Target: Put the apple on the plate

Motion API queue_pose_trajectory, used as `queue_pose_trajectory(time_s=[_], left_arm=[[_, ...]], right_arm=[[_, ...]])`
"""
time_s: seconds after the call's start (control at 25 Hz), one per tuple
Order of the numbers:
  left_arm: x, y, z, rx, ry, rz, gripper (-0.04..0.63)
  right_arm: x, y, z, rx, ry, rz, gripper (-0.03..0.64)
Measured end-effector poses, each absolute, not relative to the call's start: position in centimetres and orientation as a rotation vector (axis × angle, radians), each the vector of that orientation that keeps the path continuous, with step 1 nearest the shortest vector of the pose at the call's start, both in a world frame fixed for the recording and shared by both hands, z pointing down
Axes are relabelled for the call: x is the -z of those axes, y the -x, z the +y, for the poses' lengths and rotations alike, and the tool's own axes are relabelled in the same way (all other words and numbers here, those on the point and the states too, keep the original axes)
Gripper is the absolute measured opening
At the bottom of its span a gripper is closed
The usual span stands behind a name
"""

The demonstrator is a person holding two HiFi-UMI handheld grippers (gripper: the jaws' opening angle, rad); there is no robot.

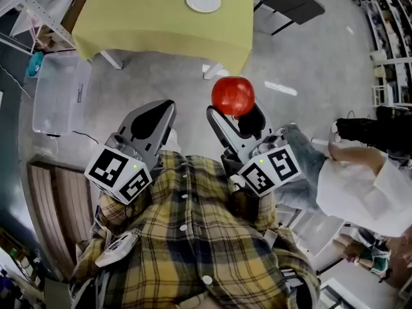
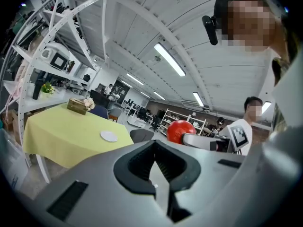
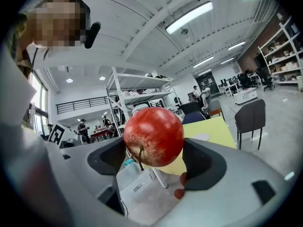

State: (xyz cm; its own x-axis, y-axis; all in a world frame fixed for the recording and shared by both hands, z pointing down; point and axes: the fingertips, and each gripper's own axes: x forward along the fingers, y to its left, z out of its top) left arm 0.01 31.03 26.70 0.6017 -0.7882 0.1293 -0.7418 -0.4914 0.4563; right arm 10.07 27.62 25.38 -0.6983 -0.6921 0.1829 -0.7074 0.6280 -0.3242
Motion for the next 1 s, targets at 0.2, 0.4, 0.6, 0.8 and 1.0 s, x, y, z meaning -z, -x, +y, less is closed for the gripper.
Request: queue_pose_trajectory(time_s=[0.2,0.4,0.6,0.8,1.0], left_arm=[[-27.5,1.0,29.0,0.121,-2.349,-1.194,0.008],[-28.0,0.7,26.9,0.106,-2.334,-1.183,0.008],[-28.4,0.7,23.5,0.107,-2.311,-1.222,0.008],[-28.5,0.7,18.4,0.113,-2.298,-1.248,0.008],[-27.4,-0.1,12.9,0.136,-2.292,-1.291,0.008]], right_arm=[[-26.0,-10.0,25.6,-0.604,-1.249,-2.766,0.372],[-26.6,-10.6,23.5,-0.636,-1.266,-2.743,0.371],[-27.3,-10.4,19.8,-0.655,-1.219,-2.748,0.371],[-27.6,-10.2,14.4,-0.666,-1.176,-2.756,0.373],[-26.9,-10.7,8.7,-0.652,-1.119,-2.775,0.373]])
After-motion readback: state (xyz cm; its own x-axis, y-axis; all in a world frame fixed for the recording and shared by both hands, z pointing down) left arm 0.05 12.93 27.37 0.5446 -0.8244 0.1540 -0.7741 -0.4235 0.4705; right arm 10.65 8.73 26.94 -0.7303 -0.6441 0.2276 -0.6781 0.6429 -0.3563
